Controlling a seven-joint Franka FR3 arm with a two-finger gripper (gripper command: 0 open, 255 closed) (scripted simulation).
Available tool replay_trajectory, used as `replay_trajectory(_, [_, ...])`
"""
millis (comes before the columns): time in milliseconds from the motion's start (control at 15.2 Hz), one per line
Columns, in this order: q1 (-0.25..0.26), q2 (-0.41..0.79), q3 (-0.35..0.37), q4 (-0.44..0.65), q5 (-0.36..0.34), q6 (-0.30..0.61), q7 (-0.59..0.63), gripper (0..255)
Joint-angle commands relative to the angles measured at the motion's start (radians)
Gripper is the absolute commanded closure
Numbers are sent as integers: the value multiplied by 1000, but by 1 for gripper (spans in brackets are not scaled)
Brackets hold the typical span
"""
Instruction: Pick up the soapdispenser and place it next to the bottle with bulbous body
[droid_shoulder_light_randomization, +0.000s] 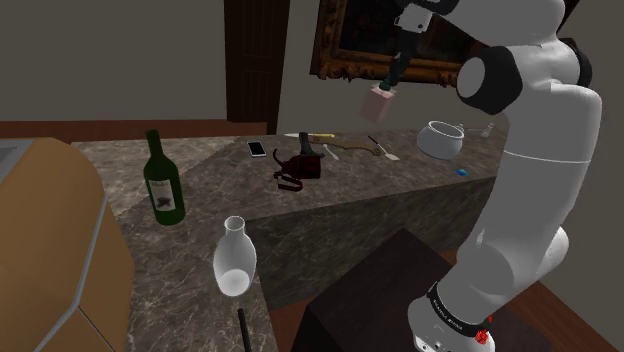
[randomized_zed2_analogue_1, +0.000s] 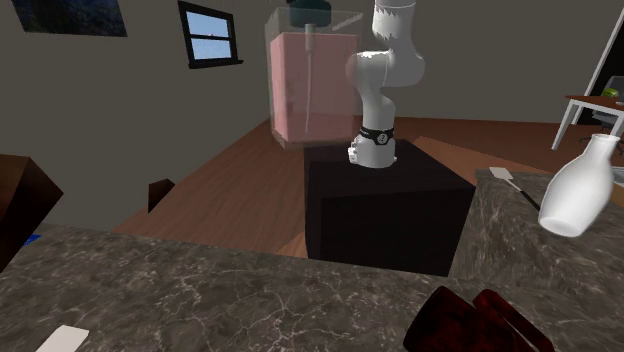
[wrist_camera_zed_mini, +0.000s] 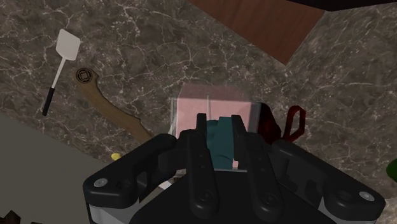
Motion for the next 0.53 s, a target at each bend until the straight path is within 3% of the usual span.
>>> replay_trajectory(0, [53,-71,8,-110,-27,43,46,255])
replay_trajectory(462, [182,-234,66,-323,-88,102,215,255])
